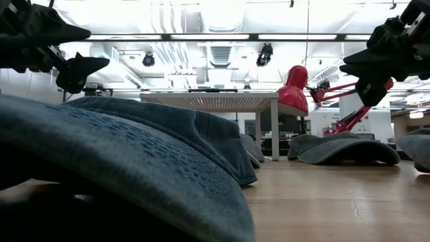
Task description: Pick & Place hat
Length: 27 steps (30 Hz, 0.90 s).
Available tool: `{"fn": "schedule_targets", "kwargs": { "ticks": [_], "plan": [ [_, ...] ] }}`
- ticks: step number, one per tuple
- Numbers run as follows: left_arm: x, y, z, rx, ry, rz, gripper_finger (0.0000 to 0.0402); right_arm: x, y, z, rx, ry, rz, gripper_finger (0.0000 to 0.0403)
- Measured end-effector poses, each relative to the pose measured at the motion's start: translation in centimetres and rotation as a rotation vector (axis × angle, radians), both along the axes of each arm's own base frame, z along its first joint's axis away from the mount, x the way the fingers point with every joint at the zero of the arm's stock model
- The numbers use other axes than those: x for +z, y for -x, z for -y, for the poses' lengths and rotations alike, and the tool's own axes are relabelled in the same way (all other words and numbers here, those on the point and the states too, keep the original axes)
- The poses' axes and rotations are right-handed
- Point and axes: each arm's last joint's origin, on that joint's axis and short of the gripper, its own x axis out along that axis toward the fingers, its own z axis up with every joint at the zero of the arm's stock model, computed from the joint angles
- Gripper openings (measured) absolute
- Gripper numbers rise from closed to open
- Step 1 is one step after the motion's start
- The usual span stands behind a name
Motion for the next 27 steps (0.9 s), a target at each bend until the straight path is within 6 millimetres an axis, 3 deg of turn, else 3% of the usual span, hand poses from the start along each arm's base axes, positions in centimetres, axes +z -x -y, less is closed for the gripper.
{"fn": "schedule_targets", "kwargs": {
  "ticks": [11,27],
  "plan": [
    [0.00,0.00,0.00,0.000,0.000,0.000,0.0317,0.03,-0.01,0.00,-0.001,-0.005,0.004,0.0068],
    [-0.01,0.00,0.00,0.000,0.000,-0.001,0.0317,0.26,-0.02,0.01,-0.014,-0.263,0.027,0.0068]
  ]
}}
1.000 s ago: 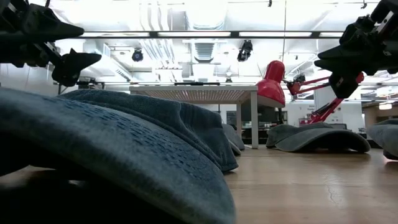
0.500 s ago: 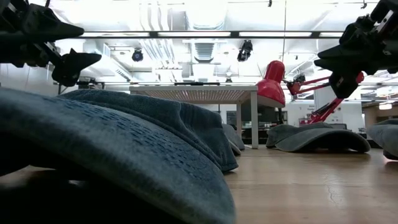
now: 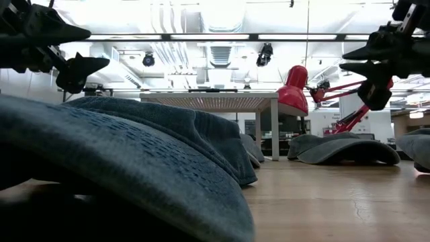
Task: Pick & Place hat
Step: Put the top right gray cap on the shelf
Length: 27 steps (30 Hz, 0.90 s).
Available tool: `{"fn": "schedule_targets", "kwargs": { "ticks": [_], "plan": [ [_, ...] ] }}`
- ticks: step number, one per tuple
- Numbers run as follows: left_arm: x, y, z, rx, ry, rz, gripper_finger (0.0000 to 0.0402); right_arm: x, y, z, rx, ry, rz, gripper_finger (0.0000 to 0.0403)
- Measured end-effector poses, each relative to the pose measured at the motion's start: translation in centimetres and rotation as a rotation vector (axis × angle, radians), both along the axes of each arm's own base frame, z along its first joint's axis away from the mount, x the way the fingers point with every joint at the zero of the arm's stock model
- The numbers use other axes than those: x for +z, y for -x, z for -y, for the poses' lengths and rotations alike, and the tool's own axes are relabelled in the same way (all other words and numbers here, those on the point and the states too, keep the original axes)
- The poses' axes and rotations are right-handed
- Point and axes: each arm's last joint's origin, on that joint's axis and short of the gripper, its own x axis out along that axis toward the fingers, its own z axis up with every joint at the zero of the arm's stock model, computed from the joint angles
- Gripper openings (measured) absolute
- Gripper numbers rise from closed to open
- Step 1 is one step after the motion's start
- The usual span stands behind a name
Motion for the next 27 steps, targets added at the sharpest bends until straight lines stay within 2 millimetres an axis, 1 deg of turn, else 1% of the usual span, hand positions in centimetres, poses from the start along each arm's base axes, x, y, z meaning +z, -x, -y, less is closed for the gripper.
{"fn": "schedule_targets", "kwargs": {
  "ticks": [2,5,7,9,11,18,23,27],
  "plan": [
    [0.0,0.0,0.0,0.002,-0.004,0.002,0.0317,0.4,0.0,0.0,0.000,-0.007,0.046,0.0068],
    [0.0,0.0,-0.1,0.019,-0.026,0.001,0.0317,1.7,0.1,0.0,-0.003,0.024,0.139,0.0068],
    [0.0,0.0,-0.1,0.024,-0.028,0.001,0.0317,2.9,0.2,0.0,-0.020,0.049,0.156,0.0068],
    [0.0,0.0,-0.1,0.024,-0.027,0.002,0.0317,4.0,0.3,0.1,-0.034,0.075,0.121,0.0068],
    [0.0,0.0,-0.1,0.024,-0.027,0.002,0.0317,5.2,0.2,0.2,-0.053,0.100,0.032,0.0068],
    [0.0,0.0,-0.1,0.024,-0.027,0.002,0.0317,8.8,-0.7,0.6,-0.173,0.119,-0.493,0.0068],
    [0.0,0.0,-0.1,0.024,-0.026,0.002,0.0317,10.6,-2.6,0.6,-0.196,0.096,-0.802,0.0068],
    [0.0,0.0,-0.1,0.024,-0.026,0.002,0.0317,11.0,-4.7,0.6,-0.192,0.113,-0.983,0.0071]
  ]
}}
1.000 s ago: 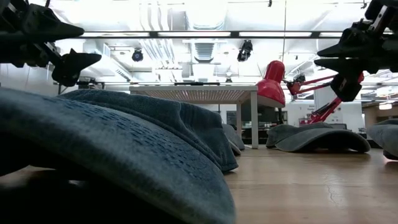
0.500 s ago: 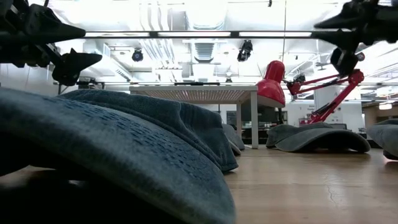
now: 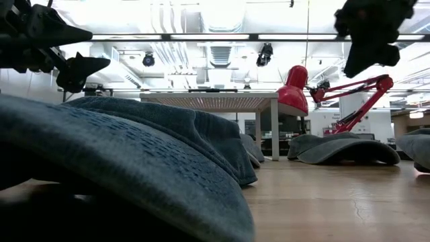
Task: Pick & Place hat
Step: Put the top right gray cap on the shelf
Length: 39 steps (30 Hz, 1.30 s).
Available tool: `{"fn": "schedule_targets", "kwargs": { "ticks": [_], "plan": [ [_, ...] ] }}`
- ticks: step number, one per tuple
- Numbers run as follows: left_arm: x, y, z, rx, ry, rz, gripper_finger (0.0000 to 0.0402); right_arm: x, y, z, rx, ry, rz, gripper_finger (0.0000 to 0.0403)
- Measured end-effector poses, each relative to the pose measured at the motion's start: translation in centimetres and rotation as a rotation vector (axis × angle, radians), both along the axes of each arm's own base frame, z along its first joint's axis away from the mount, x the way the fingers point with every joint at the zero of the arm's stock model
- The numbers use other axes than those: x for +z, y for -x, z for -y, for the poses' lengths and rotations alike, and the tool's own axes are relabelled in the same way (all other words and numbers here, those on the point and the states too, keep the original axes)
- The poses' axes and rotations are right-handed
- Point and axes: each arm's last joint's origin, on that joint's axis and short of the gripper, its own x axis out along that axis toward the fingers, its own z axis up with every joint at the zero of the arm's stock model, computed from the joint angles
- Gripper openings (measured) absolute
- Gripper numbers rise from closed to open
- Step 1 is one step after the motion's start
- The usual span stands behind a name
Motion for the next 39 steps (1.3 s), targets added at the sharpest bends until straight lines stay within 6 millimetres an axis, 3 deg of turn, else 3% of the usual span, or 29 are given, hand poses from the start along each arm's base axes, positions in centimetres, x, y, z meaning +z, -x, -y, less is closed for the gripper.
{"fn": "schedule_targets", "kwargs": {
  "ticks": [9,17,25,39],
  "plan": [
    [0.0,0.0,0.0,0.000,0.002,0.000,0.0317,-1.0,-3.6,0.8,-0.085,0.059,-0.212,0.0132],
    [0.0,0.0,0.0,0.000,0.002,0.000,0.0317,-2.9,-4.3,2.2,-0.316,-0.084,-0.313,0.0209],
    [0.0,0.0,0.0,0.003,-0.001,0.000,0.0317,-4.0,-4.9,3.6,-0.440,-0.128,-0.356,0.0269],
    [0.0,0.0,0.0,0.005,-0.003,0.000,0.0317,-6.2,-6.3,4.9,-0.510,-0.142,-0.454,0.0304]
  ]
}}
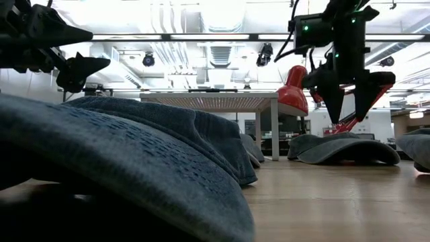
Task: Pick & Place hat
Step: Put the top right gray cap on the shelf
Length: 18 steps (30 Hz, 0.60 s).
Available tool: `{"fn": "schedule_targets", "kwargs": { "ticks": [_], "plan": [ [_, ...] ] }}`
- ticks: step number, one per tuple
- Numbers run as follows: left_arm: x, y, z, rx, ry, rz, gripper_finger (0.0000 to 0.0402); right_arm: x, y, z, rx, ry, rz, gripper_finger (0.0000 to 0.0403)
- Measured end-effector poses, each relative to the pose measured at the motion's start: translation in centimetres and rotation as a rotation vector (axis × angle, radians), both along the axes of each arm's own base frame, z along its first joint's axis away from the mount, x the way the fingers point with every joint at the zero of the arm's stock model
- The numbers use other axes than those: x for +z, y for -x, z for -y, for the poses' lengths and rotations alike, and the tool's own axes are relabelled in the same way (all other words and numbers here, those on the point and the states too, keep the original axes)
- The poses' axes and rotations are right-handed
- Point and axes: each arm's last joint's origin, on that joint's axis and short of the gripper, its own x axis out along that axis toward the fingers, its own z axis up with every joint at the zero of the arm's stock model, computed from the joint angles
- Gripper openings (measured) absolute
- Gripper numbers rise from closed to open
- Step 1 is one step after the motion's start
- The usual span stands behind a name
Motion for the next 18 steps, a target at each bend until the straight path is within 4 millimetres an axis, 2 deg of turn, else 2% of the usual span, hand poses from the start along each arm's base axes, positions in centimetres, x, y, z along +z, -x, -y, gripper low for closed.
{"fn": "schedule_targets", "kwargs": {
  "ticks": [7,18],
  "plan": [
    [0.0,0.0,0.0,0.000,0.000,0.000,0.0317,-1.4,-0.5,0.4,-0.007,0.004,0.035,0.0293],
    [0.0,0.0,0.0,-0.003,0.000,0.000,0.0317,-5.1,0.7,1.0,-0.096,0.024,0.094,0.0295]
  ]
}}
